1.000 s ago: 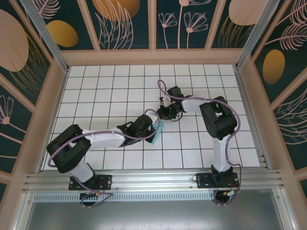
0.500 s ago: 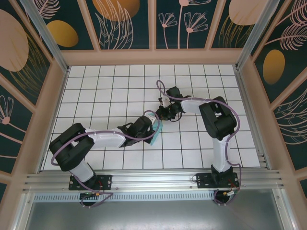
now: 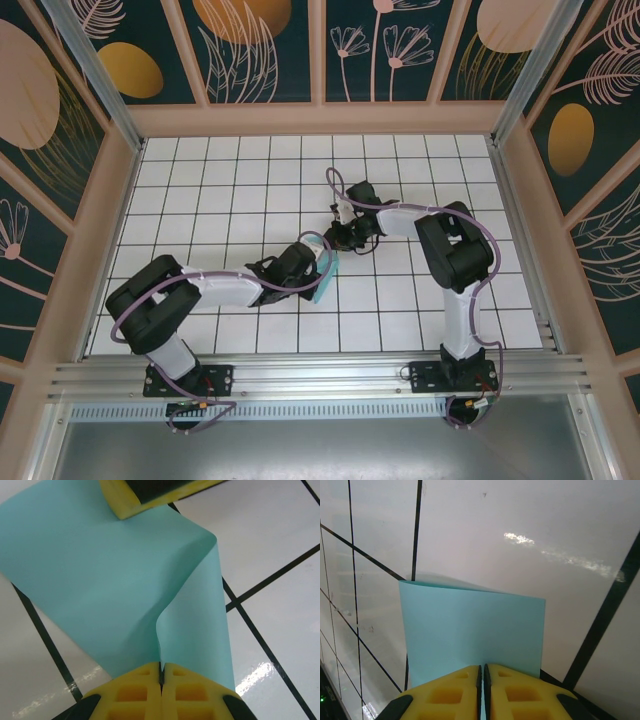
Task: Fold a paper plane with a square sheet of paper (pick it up from the middle)
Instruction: Third fold the triangle at the center of the table.
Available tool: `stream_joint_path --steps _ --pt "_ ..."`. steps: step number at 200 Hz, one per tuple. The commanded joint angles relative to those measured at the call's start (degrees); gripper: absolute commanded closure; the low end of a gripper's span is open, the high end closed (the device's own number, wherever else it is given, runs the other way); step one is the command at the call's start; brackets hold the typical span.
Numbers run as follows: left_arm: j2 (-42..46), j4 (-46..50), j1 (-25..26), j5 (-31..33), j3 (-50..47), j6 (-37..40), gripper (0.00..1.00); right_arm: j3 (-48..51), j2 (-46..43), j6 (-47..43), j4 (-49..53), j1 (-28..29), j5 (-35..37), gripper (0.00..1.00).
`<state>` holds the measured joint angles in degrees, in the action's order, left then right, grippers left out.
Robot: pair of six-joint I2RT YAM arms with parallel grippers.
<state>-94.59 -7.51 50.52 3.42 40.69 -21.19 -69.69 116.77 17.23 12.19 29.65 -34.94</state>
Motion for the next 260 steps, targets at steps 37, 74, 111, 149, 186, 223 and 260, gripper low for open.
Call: stream_joint_path --steps 37,74,111,149,186,223,260 --pt "-0.59 -2.53 -0.31 -0.76 -1.43 -0.39 1.0 2.19 0.88 1.21 1.29 1.13 1.9 0.84" --pt "-0.82 -1.07 -0.3 0.91 -0.17 1.18 1.0 2.23 1.04 1.48 1.13 1.19 1.85 0.84" --pt "-1.91 -1.47 -0.26 1.63 0.3 0.98 1.0 2.59 1.23 1.68 0.83 1.29 1.71 0.84" --pt "-3.05 -1.07 -0.31 1.71 1.63 1.09 1.0 2.78 1.15 2.0 0.43 1.38 2.03 0.84" --pt "-2.56 -1.43 -0.25 1.18 0.01 0.12 1.0 2.64 0.96 2.26 0.08 1.38 1.98 0.84" --pt "-1.19 -0.93 -0.27 2.42 -0.86 -0.57 1.0 1.99 1.11 1.94 0.78 1.28 2.4 0.84" --pt "1.76 -0.96 -0.29 3.88 -1.77 -1.24 1.0 2.45 1.12 2.01 0.61 1.29 2.4 0.84"
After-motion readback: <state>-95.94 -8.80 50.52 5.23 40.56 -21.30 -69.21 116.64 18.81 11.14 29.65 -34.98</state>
